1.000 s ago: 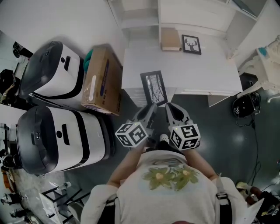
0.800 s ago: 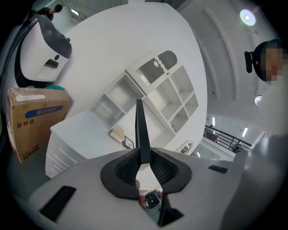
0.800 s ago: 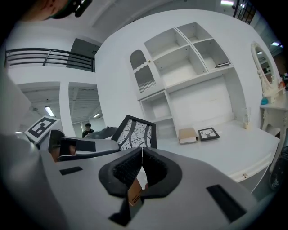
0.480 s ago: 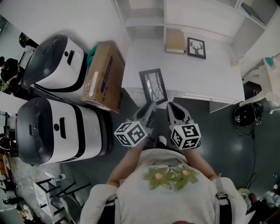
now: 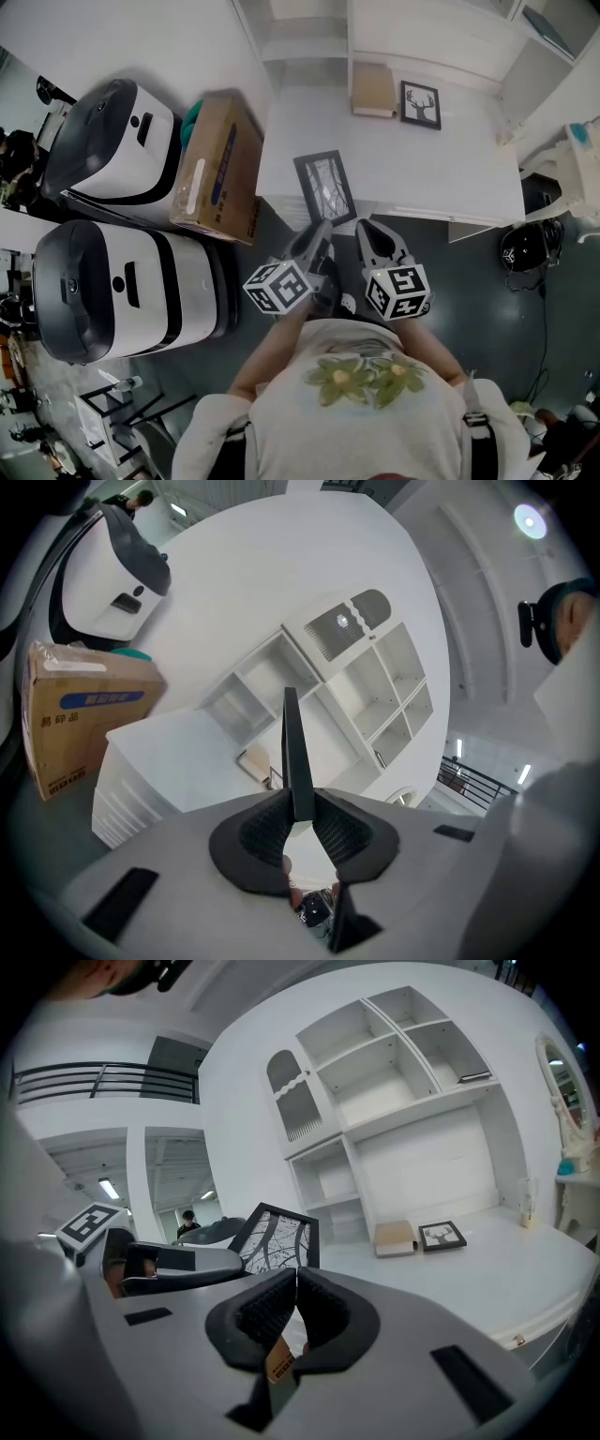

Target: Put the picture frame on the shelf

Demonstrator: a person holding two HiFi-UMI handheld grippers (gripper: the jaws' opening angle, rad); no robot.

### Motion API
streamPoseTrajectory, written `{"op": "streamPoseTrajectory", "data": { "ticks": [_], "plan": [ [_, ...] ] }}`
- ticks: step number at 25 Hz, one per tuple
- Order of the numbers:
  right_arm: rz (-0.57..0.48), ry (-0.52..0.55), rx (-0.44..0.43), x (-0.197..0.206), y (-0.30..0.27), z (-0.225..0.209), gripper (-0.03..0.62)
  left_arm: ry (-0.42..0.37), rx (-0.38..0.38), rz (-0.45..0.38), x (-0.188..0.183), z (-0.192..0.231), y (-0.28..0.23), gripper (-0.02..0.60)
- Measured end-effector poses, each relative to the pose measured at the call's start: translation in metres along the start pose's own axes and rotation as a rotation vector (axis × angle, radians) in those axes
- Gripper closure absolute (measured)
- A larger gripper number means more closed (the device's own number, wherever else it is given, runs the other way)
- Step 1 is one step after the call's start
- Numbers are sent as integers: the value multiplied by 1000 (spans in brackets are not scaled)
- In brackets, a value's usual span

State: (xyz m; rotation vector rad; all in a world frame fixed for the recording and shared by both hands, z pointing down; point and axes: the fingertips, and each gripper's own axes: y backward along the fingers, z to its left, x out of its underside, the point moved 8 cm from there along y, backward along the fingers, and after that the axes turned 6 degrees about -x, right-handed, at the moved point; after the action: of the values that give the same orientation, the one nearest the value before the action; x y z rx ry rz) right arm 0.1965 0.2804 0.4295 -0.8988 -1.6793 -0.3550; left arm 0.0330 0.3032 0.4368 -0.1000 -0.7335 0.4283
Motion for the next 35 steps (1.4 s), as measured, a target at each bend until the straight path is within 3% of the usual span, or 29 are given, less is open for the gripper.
{"op": "streamPoseTrajectory", "data": {
  "ticks": [17, 35],
  "plan": [
    [21, 16, 28, -40, -104, -45, 562, 119, 47, 80, -55, 44, -88, 494],
    [35, 0, 77, -62, -192, -74, 562, 161, 74, 154, -108, 92, -165, 494]
  ]
}}
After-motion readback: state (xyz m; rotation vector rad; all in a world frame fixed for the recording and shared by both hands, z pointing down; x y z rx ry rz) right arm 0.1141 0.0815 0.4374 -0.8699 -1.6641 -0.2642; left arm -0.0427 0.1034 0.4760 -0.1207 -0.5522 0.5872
